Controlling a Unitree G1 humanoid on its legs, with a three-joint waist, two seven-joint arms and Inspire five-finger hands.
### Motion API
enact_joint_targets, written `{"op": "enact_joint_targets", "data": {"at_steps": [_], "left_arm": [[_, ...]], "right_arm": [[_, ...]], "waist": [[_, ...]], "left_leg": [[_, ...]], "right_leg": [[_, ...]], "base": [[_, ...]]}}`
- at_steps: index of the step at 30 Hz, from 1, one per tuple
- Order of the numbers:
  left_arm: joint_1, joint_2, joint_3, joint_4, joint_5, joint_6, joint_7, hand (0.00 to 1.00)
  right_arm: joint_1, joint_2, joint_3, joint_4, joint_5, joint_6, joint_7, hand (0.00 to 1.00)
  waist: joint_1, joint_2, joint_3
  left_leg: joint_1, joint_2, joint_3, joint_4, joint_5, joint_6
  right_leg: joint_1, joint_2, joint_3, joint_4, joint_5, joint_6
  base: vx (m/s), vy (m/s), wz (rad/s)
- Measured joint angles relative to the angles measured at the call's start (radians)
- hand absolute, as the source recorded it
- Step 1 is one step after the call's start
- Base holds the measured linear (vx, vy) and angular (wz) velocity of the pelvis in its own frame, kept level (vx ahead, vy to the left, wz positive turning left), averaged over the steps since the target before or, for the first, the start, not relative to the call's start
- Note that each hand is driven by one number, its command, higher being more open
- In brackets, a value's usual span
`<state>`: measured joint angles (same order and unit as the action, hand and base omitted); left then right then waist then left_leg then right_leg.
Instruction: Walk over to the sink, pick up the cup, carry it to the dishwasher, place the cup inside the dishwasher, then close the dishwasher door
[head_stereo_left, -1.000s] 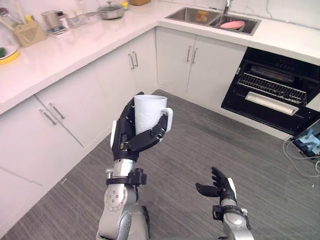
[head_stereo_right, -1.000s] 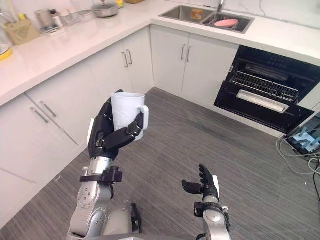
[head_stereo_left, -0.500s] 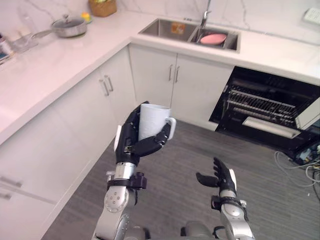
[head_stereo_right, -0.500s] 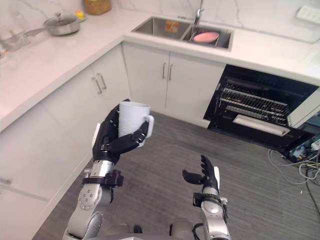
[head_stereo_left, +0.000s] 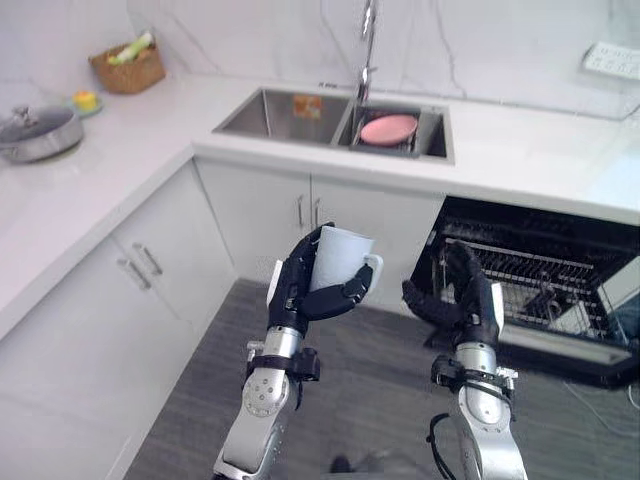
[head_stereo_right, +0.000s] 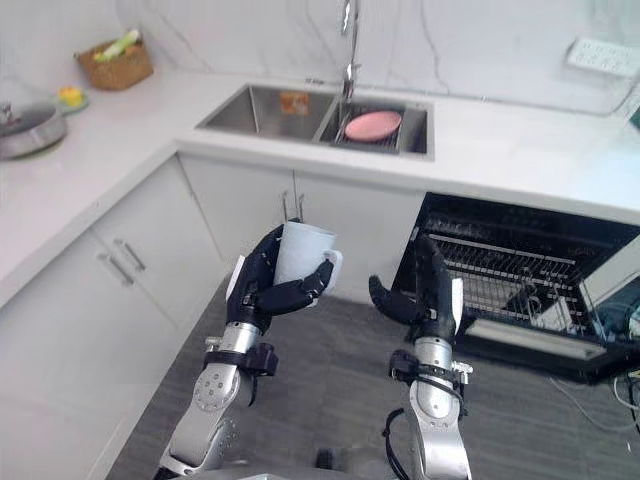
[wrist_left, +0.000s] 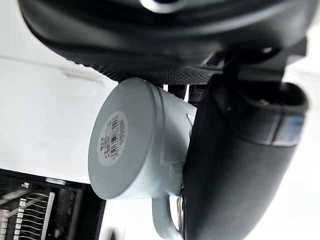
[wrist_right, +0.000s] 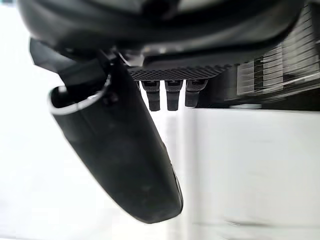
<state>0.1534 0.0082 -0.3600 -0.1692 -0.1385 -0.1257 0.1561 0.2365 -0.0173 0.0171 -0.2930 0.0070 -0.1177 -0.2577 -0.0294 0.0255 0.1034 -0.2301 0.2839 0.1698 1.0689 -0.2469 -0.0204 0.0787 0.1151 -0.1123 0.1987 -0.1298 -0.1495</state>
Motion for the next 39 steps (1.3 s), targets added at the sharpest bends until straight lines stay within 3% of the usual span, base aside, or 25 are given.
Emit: {"op": "enact_joint_targets", "data": {"at_steps": [3,4,5,6,7,8,11,13,14,15,16,19,20,21,22,23,25,29,31,33,35,36,37,38,39], "left_arm": [[0.015,-0.008,0.001,-0.002,0.000,0.000,-0.002,0.30],[0.026,-0.009,0.001,-0.002,0.000,0.000,-0.002,0.30],[0.034,-0.008,0.000,-0.001,0.000,0.000,-0.002,0.30],[0.039,-0.006,-0.002,-0.001,0.000,0.000,-0.002,0.30],[0.061,-0.001,-0.003,-0.003,0.000,0.000,-0.001,0.30],[0.071,0.008,-0.005,-0.004,0.000,0.000,-0.001,0.30],[0.083,0.036,-0.005,-0.003,0.002,0.003,0.006,0.30],[0.083,0.050,0.000,-0.003,0.002,0.003,0.017,0.30],[0.083,0.068,0.005,-0.002,0.002,0.003,0.028,0.30],[0.084,0.072,0.005,-0.001,0.002,0.003,0.031,0.30],[0.083,0.070,0.009,-0.002,0.002,-0.002,0.041,0.30],[0.076,0.069,0.041,0.006,0.002,-0.020,0.045,0.30],[0.069,0.069,0.058,0.018,0.002,-0.021,0.047,0.30],[0.067,0.072,0.076,0.029,0.002,-0.022,0.051,0.30],[0.061,0.065,0.079,0.052,0.004,-0.027,0.052,0.30],[0.050,0.044,0.079,0.097,0.005,-0.024,0.052,0.30],[0.034,0.027,0.078,0.130,0.013,-0.023,0.052,0.30],[0.010,0.010,0.086,0.136,0.021,-0.016,0.041,0.30],[0.010,0.008,0.097,0.113,0.021,-0.019,0.042,0.30],[-0.003,0.003,0.113,0.093,0.021,-0.020,0.042,0.30],[-0.009,-0.001,0.124,0.092,0.021,-0.020,0.051,0.30],[-0.010,-0.004,0.134,0.092,0.021,-0.020,0.055,0.30],[-0.013,-0.009,0.139,0.093,0.021,-0.020,0.058,0.30],[-0.012,0.004,0.147,0.097,0.020,-0.021,0.065,0.30],[-0.015,0.021,0.161,0.097,0.021,-0.022,0.070,0.30]], "right_arm": [[-0.019,-0.002,0.017,-0.002,0.001,-0.008,-0.002,0.90],[-0.029,-0.010,0.024,0.021,0.001,-0.009,-0.002,0.90],[-0.041,-0.020,0.029,0.060,0.001,-0.009,-0.001,0.90],[-0.040,-0.024,0.031,0.087,0.001,-0.006,0.003,0.90],[-0.022,-0.023,0.034,0.113,0.001,0.008,0.015,0.90],[-0.014,-0.021,0.038,0.117,0.001,0.011,0.018,0.90],[0.001,-0.004,0.051,0.112,0.002,0.014,0.023,0.90],[-0.009,0.004,0.074,0.113,0.002,0.014,0.034,0.90],[-0.027,0.016,0.096,0.128,0.002,0.014,0.046,0.90],[-0.030,0.017,0.107,0.133,0.002,0.014,0.051,0.90],[-0.039,0.018,0.124,0.138,0.001,0.013,0.063,0.90],[-0.100,0.018,0.146,0.193,0.001,0.003,0.084,0.90],[-0.131,0.015,0.145,0.222,0.001,0.002,0.087,0.90],[-0.148,0.015,0.146,0.243,0.001,0.001,0.091,0.90],[-0.146,0.010,0.143,0.247,0.002,-0.001,0.093,0.90],[-0.143,-0.023,0.138,0.255,0.002,-0.001,0.096,0.90],[-0.140,-0.062,0.123,0.255,0.003,-0.001,0.102,0.90],[-0.091,-0.065,0.092,0.223,0.065,-0.001,0.104,0.90],[-0.068,-0.062,0.107,0.154,0.117,-0.007,0.112,0.90],[-0.071,-0.056,0.110,0.126,0.166,-0.024,0.143,0.90],[-0.070,-0.060,0.114,0.126,0.204,-0.025,0.163,0.90],[-0.069,-0.067,0.119,0.126,0.224,-0.025,0.175,0.90],[-0.070,-0.073,0.120,0.127,0.236,-0.025,0.182,0.90],[-0.062,-0.072,0.132,0.139,0.261,-0.021,0.195,0.90],[-0.053,-0.069,0.148,0.134,0.280,-0.022,0.216,0.90]], "waist": [[0.018,-0.005,0.002],[0.016,-0.003,-0.002],[0.012,-0.002,-0.003],[0.013,-0.001,-0.003],[0.027,0.003,-0.020],[0.028,-0.007,-0.030],[0.015,-0.051,-0.050],[0.023,-0.056,-0.047],[0.028,-0.060,-0.043],[0.024,-0.061,-0.044],[0.022,-0.064,-0.047],[0.011,-0.061,-0.065],[0.007,-0.060,-0.064],[-0.003,-0.080,-0.075],[-0.015,-0.069,-0.073],[-0.013,-0.029,-0.069],[-0.018,0.004,-0.069],[-0.023,0.007,-0.040],[-0.012,0.005,-0.039],[-0.005,-0.002,-0.034],[0.008,-0.005,-0.033],[0.010,0.013,-0.037],[0.010,0.027,-0.037],[0.014,-0.001,-0.036],[0.004,-0.019,-0.041]], "left_leg": [[-0.045,-0.054,-0.059,-0.302,-0.024,-0.002],[-0.040,-0.102,-0.140,-0.480,-0.011,-0.025],[-0.030,-0.142,-0.218,-0.629,0.013,-0.053],[-0.019,-0.160,-0.250,-0.703,0.051,-0.053],[0.015,-0.172,-0.252,-0.712,0.169,-0.051],[0.016,-0.181,-0.235,-0.695,0.174,-0.055],[0.036,-0.211,-0.114,-0.643,0.096,0.018],[0.096,-0.211,-0.047,-0.660,0.060,0.030],[0.177,-0.210,0.008,-0.700,0.043,0.055],[0.207,-0.209,0.022,-0.717,0.037,0.064],[0.249,-0.204,0.054,-0.745,0.027,0.076],[0.288,-0.167,0.114,-0.800,0.014,0.062],[0.304,-0.152,0.135,-0.810,0.010,0.041],[0.317,-0.156,0.148,-0.801,-0.002,0.009],[0.322,-0.151,0.136,-0.793,-0.019,-0.017],[0.345,-0.121,0.123,-0.790,-0.024,-0.019],[0.350,-0.097,0.105,-0.783,-0.017,-0.018],[0.302,-0.036,0.056,-0.468,0.040,-0.046],[0.202,-0.048,-0.001,-0.333,-0.008,-0.062],[0.131,-0.081,-0.032,-0.412,-0.056,-0.048],[0.124,-0.125,-0.062,-0.595,-0.038,-0.046],[0.140,-0.143,-0.094,-0.757,0.072,-0.037],[0.143,-0.144,-0.110,-0.810,0.149,-0.067],[0.184,-0.162,-0.099,-0.835,0.166,-0.082],[0.208,-0.179,-0.093,-0.878,0.176,-0.071]], "right_leg": [[0.051,-0.012,0.101,-0.011,-0.035,0.011],[0.061,-0.017,0.145,-0.008,-0.057,0.022],[0.071,-0.019,0.192,0.002,-0.081,0.038],[0.078,-0.020,0.230,0.017,-0.103,0.050],[0.082,-0.028,0.307,0.057,-0.147,0.083],[0.077,-0.039,0.333,0.071,-0.165,0.099],[0.031,-0.108,0.385,0.167,-0.206,0.161],[-0.021,-0.132,0.332,0.307,-0.209,0.216],[-0.107,-0.168,0.234,0.501,-0.179,0.259],[-0.122,-0.191,0.182,0.537,-0.187,0.242],[-0.167,-0.231,0.094,0.579,-0.218,0.192],[-0.303,-0.272,-0.085,0.531,-0.235,0.179],[-0.337,-0.285,-0.178,0.450,-0.220,0.160],[-0.341,-0.280,-0.226,0.312,-0.114,0.132],[-0.327,-0.272,-0.229,0.312,-0.073,0.108],[-0.293,-0.232,-0.227,0.281,-0.074,0.100],[-0.272,-0.196,-0.225,0.241,-0.075,0.096],[-0.105,-0.144,-0.205,0.112,-0.072,0.093],[-0.069,-0.146,-0.170,0.073,-0.067,0.098],[-0.060,-0.162,-0.137,0.057,-0.060,0.108],[-0.055,-0.175,-0.099,0.056,-0.054,0.117],[-0.050,-0.170,-0.076,0.055,-0.053,0.129],[-0.042,-0.159,-0.063,0.051,-0.053,0.139],[-0.021,-0.169,-0.028,0.027,-0.046,0.167],[-0.008,-0.187,-0.021,-0.002,-0.042,0.175]], "base": [[0.47,0.113,-1.07],[0.43,0.217,-1.08],[0.43,0.238,-1.23],[0.56,0.353,-1.61],[0.50,0.325,-1.43],[0.51,0.336,-1.20],[0.43,0.299,-0.88],[0.31,0.218,-1.11],[0.18,0.125,-0.95],[0.21,0.148,-1.06],[0.14,0.096,-0.58],[0.15,0.012,-0.70],[0.26,-0.107,-0.64],[0.30,-0.117,-0.35],[0.30,-0.096,-0.28],[0.27,-0.077,-0.19],[0.30,-0.113,-0.25],[0.24,-0.080,-0.21],[0.17,0.031,-0.53],[0.18,0.074,-0.43],[0.17,0.135,-0.58],[0.16,0.175,-0.61],[0.17,0.183,-0.68],[0.15,0.157,-0.45],[0.13,0.137,-0.34]]}}
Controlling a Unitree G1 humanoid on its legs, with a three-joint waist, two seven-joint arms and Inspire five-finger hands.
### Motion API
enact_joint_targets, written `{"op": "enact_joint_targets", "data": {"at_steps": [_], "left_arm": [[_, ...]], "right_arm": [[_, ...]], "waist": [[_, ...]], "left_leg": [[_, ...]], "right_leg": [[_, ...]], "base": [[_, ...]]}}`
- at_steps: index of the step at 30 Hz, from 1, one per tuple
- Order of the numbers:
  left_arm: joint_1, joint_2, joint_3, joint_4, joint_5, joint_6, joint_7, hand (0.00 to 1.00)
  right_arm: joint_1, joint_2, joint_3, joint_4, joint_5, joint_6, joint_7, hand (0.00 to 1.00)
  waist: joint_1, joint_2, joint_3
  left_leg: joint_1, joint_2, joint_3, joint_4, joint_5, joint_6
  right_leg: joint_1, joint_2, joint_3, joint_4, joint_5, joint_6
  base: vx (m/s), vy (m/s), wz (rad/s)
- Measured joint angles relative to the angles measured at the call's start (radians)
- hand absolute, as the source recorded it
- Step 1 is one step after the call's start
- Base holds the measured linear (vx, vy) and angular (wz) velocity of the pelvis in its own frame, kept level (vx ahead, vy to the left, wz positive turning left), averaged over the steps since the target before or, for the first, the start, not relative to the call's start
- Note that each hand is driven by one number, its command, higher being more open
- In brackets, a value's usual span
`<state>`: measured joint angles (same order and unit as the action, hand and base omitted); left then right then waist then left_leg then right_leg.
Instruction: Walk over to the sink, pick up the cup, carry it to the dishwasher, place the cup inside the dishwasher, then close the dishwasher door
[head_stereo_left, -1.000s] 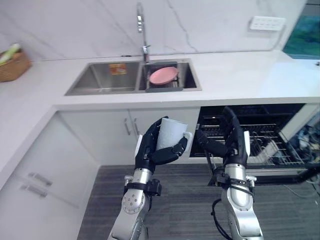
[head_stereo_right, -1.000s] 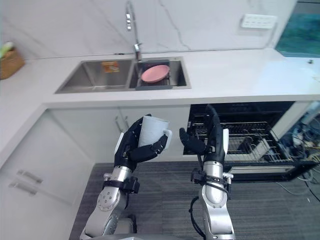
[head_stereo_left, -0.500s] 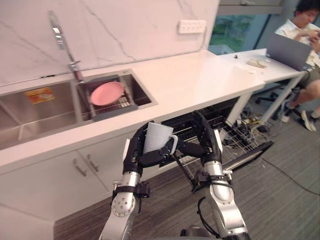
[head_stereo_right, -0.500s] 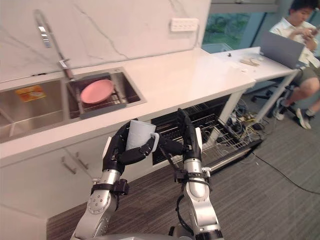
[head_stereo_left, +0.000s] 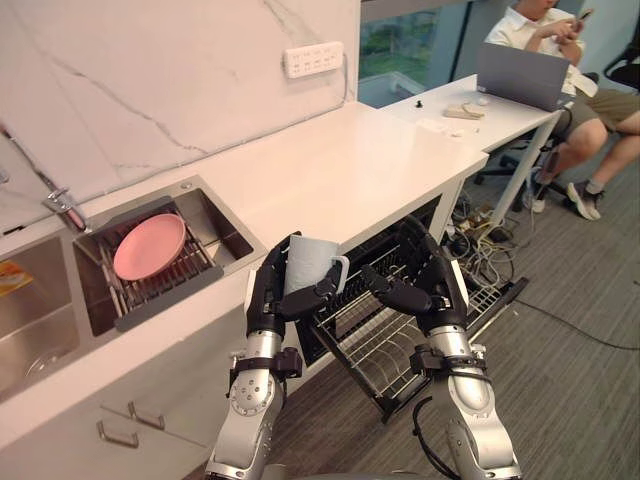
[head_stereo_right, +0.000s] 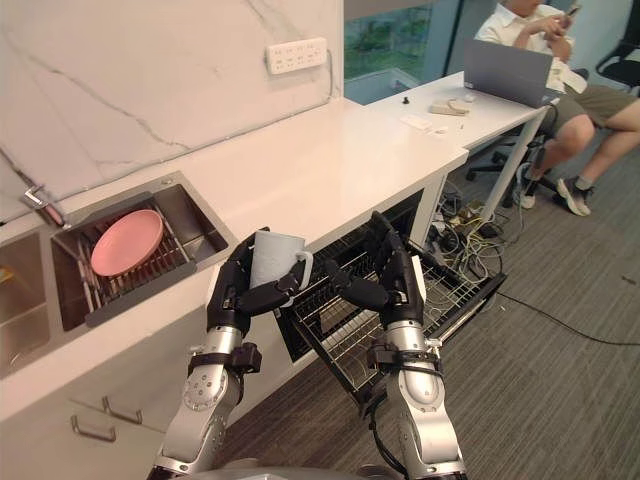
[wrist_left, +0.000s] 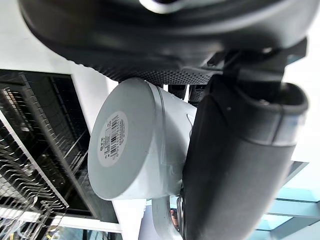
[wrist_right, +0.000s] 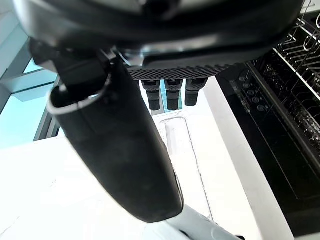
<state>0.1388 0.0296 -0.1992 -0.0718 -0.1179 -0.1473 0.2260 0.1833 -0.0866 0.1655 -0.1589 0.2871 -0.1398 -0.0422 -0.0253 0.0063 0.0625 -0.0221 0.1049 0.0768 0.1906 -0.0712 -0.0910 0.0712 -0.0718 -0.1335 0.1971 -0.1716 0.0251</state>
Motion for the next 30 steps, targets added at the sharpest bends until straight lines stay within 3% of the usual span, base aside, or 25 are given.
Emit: {"op": "enact_joint_targets", "data": {"at_steps": [3,6,19,30], "left_arm": [[-0.004,0.015,0.006,0.000,0.000,0.000,0.011,0.30],[-0.007,0.017,0.006,0.000,0.000,0.000,0.010,0.30],[-0.093,0.030,0.008,0.015,-0.001,-0.002,0.007,0.30],[-0.093,0.001,-0.021,0.015,0.000,-0.003,-0.019,0.30]], "right_arm": [[0.003,0.007,0.009,-0.003,0.023,0.000,0.042,0.90],[0.001,0.007,0.027,-0.003,0.052,0.000,0.064,0.90],[-0.023,-0.023,0.094,-0.015,0.143,0.000,0.137,0.90],[-0.093,-0.003,0.113,-0.013,0.151,-0.001,0.080,0.90]], "waist": [[-0.011,-0.011,-0.005],[-0.012,-0.010,-0.005],[-0.033,-0.009,-0.006],[-0.033,-0.007,-0.007]], "left_leg": [[0.061,-0.042,0.025,-0.123,0.055,0.023],[0.106,-0.054,0.044,-0.191,0.079,0.032],[0.135,-0.046,0.102,-0.245,0.094,0.046],[0.136,-0.051,0.110,-0.260,0.103,0.046]], "right_leg": [[0.006,-0.034,0.024,-0.028,0.014,0.023],[0.018,-0.042,0.041,-0.045,0.023,0.034],[0.016,-0.017,0.104,-0.113,0.090,0.035],[0.019,-0.019,0.110,-0.146,0.108,0.043]], "base": [[0.07,0.129,-0.09],[0.01,0.061,-0.14],[-0.04,0.012,-0.16],[0.00,0.002,-0.03]]}}
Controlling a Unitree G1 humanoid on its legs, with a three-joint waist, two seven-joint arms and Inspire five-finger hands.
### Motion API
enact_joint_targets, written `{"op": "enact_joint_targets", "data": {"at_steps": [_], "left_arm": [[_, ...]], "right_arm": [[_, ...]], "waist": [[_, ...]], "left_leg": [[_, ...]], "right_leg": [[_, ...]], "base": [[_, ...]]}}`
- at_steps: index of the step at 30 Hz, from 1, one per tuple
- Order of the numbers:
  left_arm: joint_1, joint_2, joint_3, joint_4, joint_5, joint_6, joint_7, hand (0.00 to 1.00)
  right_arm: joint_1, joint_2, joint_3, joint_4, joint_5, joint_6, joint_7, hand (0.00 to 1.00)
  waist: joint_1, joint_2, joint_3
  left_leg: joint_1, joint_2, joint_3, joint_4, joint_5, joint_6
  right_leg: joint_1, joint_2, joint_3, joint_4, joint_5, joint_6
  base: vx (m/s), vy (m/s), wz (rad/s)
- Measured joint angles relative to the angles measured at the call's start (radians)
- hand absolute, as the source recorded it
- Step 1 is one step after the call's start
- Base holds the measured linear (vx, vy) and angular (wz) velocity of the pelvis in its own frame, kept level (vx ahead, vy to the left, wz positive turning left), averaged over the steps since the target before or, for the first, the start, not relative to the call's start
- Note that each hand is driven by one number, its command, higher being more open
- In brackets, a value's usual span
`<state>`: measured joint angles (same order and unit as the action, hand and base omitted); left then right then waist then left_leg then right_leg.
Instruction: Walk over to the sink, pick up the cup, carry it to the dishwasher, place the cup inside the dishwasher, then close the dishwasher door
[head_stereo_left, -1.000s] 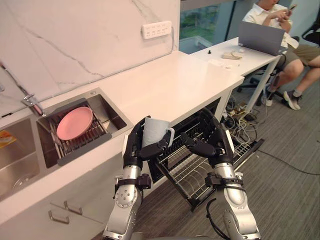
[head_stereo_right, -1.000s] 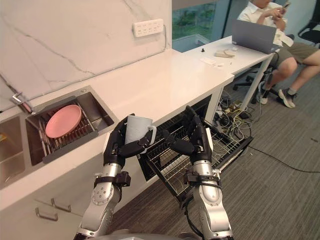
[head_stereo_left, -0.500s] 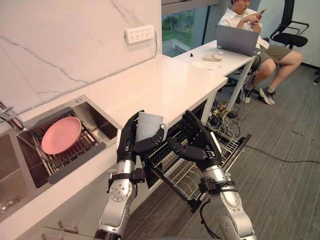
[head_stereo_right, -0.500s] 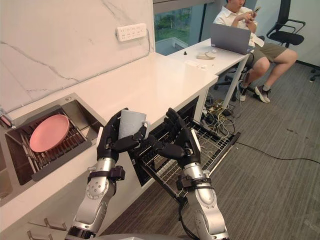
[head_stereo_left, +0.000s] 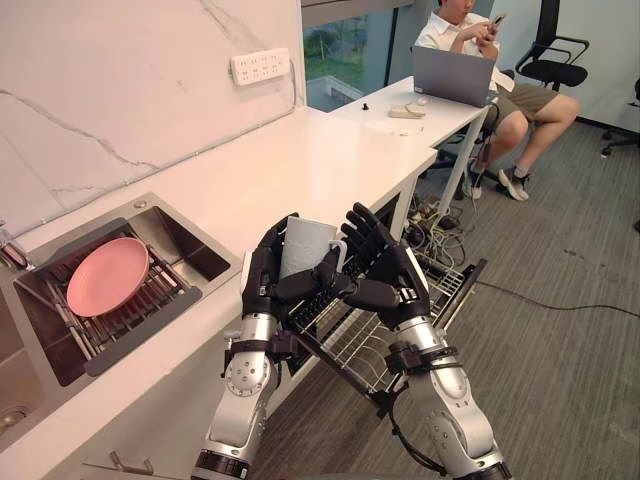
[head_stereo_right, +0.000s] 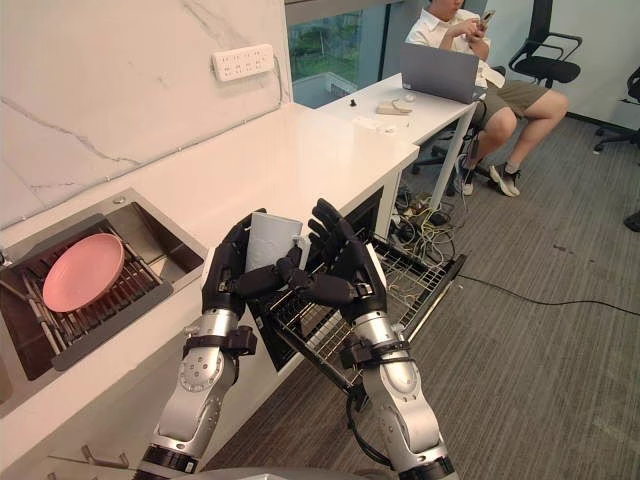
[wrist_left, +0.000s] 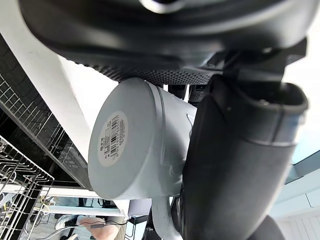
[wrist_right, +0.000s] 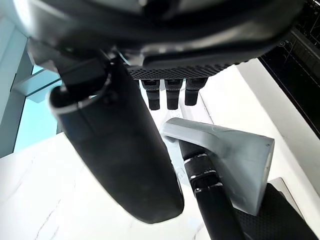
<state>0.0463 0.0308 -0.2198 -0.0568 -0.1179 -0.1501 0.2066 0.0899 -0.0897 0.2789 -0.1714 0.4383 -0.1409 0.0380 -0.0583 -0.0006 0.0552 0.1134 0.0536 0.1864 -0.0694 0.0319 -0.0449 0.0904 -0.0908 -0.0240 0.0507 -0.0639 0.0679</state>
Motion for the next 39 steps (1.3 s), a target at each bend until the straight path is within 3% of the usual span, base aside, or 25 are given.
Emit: {"op": "enact_joint_targets", "data": {"at_steps": [11,19,20,34,35,39], "left_arm": [[0.002,-0.005,-0.067,0.000,0.001,0.000,-0.009,0.30],[0.001,0.017,-0.107,0.002,0.016,0.000,-0.009,0.30],[0.001,0.026,-0.129,0.003,0.022,0.000,-0.010,0.30],[-0.031,0.070,-0.165,0.019,0.042,0.000,-0.011,0.30],[-0.031,0.072,-0.166,0.019,0.046,0.000,-0.011,0.90],[-0.031,0.072,-0.174,0.012,0.068,-0.001,-0.003,0.90]], "right_arm": [[-0.001,0.024,0.003,0.050,0.011,-0.001,-0.064,0.90],[-0.043,0.021,0.026,0.097,0.049,-0.002,-0.092,0.90],[-0.057,0.020,0.032,0.110,0.053,-0.002,-0.097,0.30],[-0.135,-0.038,0.065,0.168,0.221,-0.002,-0.125,0.30],[-0.136,-0.040,0.066,0.168,0.230,-0.002,-0.125,0.30],[-0.140,-0.044,0.061,0.168,0.237,-0.002,-0.124,0.30]], "waist": [[0.002,0.003,-0.002],[0.007,0.025,-0.022],[0.009,0.024,-0.024],[0.017,0.017,-0.045],[0.018,0.014,-0.047],[0.020,0.002,-0.054]], "left_leg": [[-0.001,-0.001,-0.031,-0.017,0.017,0.001],[-0.007,-0.001,-0.041,-0.017,0.025,-0.001],[-0.008,0.000,-0.042,-0.017,0.025,-0.001],[-0.019,0.000,-0.041,-0.017,0.031,0.001],[-0.021,0.000,-0.041,-0.017,0.032,0.001],[-0.035,-0.001,-0.041,-0.017,0.036,0.003]], "right_leg": [[0.002,0.000,-0.020,-0.003,0.000,0.000],[0.001,0.001,-0.034,-0.003,0.001,-0.001],[0.000,0.001,-0.035,-0.004,0.002,-0.001],[-0.008,0.002,-0.032,-0.006,0.014,-0.002],[-0.009,0.002,-0.032,-0.007,0.015,-0.002],[-0.016,0.002,-0.032,-0.018,0.025,-0.002]], "base": [[-0.02,-0.011,0.06],[-0.02,-0.009,0.04],[0.00,0.000,0.00],[0.00,0.000,0.00],[0.00,0.000,0.00],[0.00,0.000,0.00]]}}
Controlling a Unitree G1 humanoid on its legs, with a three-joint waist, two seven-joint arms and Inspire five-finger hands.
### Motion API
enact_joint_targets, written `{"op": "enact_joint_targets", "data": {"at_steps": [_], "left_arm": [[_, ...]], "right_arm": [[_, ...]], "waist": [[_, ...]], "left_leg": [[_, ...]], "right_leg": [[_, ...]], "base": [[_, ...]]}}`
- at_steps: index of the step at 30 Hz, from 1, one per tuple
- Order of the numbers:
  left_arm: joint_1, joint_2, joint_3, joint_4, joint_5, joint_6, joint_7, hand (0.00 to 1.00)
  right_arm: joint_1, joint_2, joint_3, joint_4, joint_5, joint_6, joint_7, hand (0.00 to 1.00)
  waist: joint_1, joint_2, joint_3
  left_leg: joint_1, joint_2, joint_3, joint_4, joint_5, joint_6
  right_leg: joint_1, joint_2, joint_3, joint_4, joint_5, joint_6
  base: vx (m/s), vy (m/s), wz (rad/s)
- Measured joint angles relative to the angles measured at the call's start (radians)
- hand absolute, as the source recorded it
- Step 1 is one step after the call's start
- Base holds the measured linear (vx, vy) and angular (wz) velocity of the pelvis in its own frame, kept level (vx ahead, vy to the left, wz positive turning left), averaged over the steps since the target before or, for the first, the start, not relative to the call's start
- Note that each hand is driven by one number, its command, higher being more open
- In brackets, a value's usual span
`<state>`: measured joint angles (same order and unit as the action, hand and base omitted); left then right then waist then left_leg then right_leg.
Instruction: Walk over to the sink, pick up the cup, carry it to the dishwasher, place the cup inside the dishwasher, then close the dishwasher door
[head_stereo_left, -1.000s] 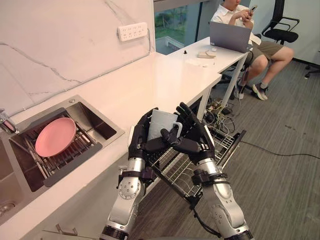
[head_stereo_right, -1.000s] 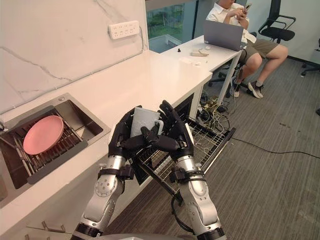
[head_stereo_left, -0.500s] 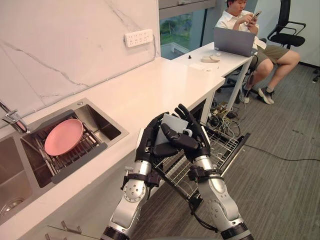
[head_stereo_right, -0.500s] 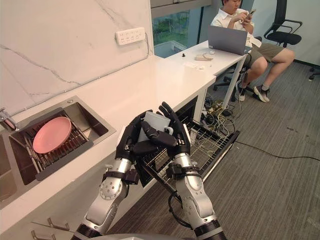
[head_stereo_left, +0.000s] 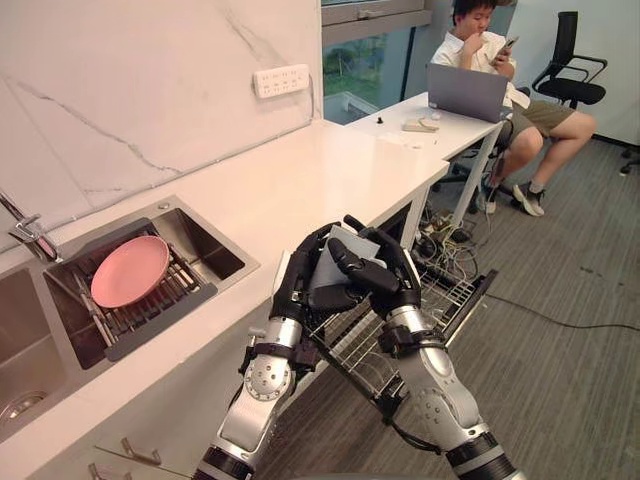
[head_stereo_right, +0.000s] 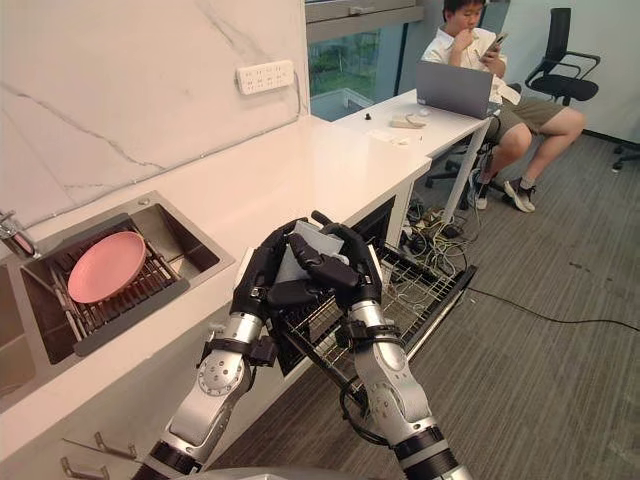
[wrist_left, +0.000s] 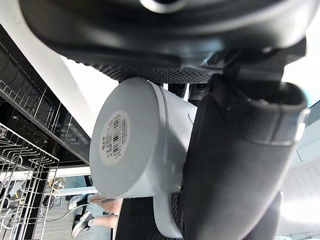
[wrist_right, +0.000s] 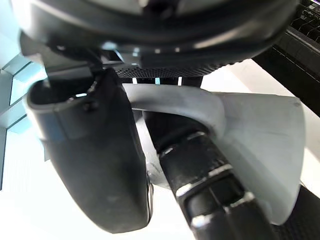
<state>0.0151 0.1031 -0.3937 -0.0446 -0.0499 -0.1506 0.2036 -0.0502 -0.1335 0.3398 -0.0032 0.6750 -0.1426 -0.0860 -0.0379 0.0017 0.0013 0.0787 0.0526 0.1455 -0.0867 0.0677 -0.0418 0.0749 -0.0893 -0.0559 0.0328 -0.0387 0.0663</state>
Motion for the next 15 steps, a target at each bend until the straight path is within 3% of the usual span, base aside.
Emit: {"op": "enact_joint_targets", "data": {"at_steps": [7,15], "left_arm": [[0.020,-0.019,-0.004,-0.068,0.052,0.000,0.059,0.90],[0.048,-0.059,0.024,-0.116,0.099,-0.025,0.062,0.90]], "right_arm": [[-0.001,0.029,-0.030,-0.034,-0.023,-0.023,0.012,0.30],[0.001,0.130,-0.060,-0.064,-0.236,-0.047,-0.005,0.30]], "waist": [[0.000,-0.001,0.000],[0.000,-0.002,0.001]], "left_leg": [[0.000,0.002,-0.001,0.000,0.001,0.000],[0.001,0.002,-0.004,-0.001,0.001,0.000]], "right_leg": [[0.001,0.001,-0.003,0.000,0.000,0.000],[0.003,0.001,-0.007,-0.001,0.000,0.001]], "base": [[0.00,0.000,0.00],[0.00,0.000,0.00]]}}
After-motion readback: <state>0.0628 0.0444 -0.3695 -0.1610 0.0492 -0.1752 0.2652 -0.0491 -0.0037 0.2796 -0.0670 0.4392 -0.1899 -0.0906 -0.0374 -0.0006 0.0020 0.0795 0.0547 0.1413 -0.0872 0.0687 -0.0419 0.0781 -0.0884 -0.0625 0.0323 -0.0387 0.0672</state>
